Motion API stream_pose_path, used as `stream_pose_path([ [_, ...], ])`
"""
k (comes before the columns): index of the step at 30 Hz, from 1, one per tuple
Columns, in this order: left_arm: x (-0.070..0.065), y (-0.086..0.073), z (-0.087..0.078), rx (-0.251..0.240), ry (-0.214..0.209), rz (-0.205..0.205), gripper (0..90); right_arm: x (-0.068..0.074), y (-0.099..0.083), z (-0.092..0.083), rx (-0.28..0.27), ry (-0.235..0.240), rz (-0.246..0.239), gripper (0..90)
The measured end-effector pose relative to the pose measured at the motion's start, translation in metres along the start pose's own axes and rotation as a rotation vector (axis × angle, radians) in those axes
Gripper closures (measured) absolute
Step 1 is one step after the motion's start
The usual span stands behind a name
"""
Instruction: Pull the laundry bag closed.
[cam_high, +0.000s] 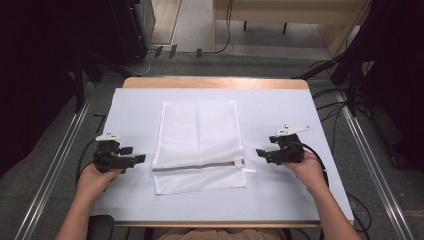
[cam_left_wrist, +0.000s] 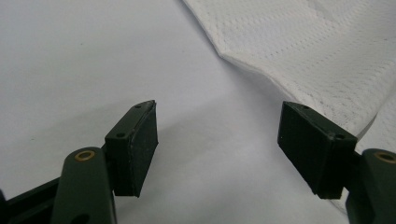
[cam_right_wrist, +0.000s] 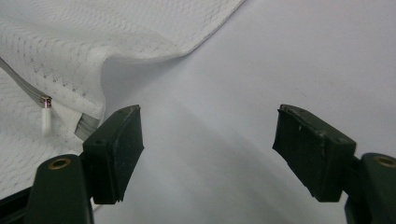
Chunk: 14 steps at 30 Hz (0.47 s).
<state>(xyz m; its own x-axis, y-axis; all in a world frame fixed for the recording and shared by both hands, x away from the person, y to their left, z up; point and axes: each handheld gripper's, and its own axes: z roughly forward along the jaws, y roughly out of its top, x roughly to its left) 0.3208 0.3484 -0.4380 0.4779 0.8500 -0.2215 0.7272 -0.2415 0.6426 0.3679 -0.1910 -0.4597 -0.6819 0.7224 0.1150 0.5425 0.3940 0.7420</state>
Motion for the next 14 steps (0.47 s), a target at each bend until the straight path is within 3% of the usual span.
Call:
stream_pose_path([
  [9,0.0035,-0.0012,0.0017,0.007,0.046,-0.025,26.8,-0.0018,-0.0011,0.0018,0.01,0.023,-0.003,20.1],
  [14,0.0039,-0.0028,0.0039,0.002,0.091,0.014,24.8,-0.0042,-0.0016,0.0026,0.019,0.02,0.005,20.3],
])
